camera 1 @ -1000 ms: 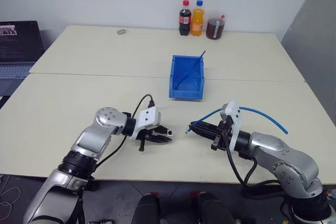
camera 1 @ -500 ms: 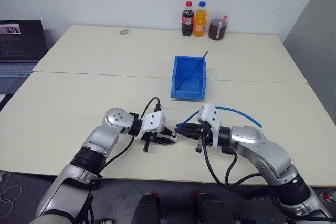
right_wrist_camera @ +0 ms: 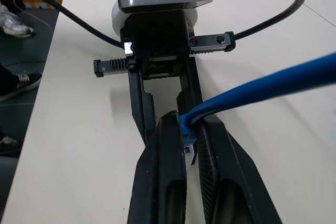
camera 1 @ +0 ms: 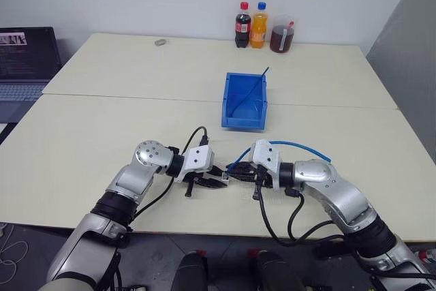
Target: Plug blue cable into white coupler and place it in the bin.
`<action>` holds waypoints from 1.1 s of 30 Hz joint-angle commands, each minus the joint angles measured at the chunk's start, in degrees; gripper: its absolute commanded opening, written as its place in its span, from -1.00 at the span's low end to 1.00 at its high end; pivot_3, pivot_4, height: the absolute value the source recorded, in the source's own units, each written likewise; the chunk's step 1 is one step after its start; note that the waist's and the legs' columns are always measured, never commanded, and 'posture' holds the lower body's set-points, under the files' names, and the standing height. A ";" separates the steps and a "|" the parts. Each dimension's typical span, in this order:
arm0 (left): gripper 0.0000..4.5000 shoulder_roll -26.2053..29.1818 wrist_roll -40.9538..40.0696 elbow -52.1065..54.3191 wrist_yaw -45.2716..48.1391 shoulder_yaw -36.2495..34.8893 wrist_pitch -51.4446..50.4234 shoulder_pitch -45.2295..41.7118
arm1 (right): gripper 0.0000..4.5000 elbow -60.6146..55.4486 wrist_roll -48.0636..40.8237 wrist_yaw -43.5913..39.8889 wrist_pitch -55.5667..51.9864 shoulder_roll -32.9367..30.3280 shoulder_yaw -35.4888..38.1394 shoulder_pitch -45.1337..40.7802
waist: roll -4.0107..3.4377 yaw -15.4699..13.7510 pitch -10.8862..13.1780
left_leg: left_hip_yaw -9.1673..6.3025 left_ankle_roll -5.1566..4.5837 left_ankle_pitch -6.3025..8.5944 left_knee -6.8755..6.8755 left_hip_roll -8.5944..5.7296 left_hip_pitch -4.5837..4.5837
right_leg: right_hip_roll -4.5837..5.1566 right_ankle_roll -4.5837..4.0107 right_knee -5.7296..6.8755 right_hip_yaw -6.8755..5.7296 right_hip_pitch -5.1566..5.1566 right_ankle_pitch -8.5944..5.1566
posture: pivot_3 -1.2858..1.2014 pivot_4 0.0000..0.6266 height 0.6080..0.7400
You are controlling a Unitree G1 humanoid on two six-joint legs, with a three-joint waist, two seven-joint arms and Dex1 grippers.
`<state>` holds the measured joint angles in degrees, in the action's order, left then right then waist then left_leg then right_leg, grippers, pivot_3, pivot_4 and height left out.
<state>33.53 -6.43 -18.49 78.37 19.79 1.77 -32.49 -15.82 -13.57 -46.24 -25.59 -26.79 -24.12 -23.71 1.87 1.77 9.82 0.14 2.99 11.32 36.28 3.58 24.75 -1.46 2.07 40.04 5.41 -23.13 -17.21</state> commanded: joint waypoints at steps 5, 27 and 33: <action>-0.66 0.55 2.80 -1.66 0.42 1.61 0.14 1.11 | -0.98 0.60 5.58 -3.47 1.87 -2.05 -3.07 -2.05 | -0.03 0.04 -0.10 | 0.01 0.00 0.00 0.00 0.00 -0.06 | 0.00 0.03 0.01 0.01 0.04 -0.01 | 0.03 -0.52 1.00; -0.66 0.42 3.89 -2.75 -0.30 1.98 1.12 1.35 | -0.98 3.29 9.52 -10.70 -10.75 -0.28 -11.98 -10.80 | -0.25 0.09 -0.63 | 0.03 -0.01 0.00 -0.01 0.03 -0.30 | -0.03 0.09 0.04 0.03 0.23 -0.07 | 0.03 -0.52 1.00; -0.66 0.30 4.13 -2.63 -0.29 1.82 1.16 1.78 | -0.98 8.59 11.63 -12.53 -10.05 -0.78 -14.89 -9.41 | -0.29 0.15 -1.17 | 0.07 -0.05 0.04 -0.23 0.07 -1.02 | -0.05 -0.05 -0.09 0.03 0.88 -0.24 | 0.03 -0.52 1.00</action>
<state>33.54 -4.76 -20.03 78.16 20.07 3.21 -31.75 -12.05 -3.33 -55.79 -33.91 -26.67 -33.53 -35.95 1.58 1.93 8.65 0.21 2.94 11.35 36.05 3.65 23.72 -1.51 2.02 39.95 5.44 -22.24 -17.46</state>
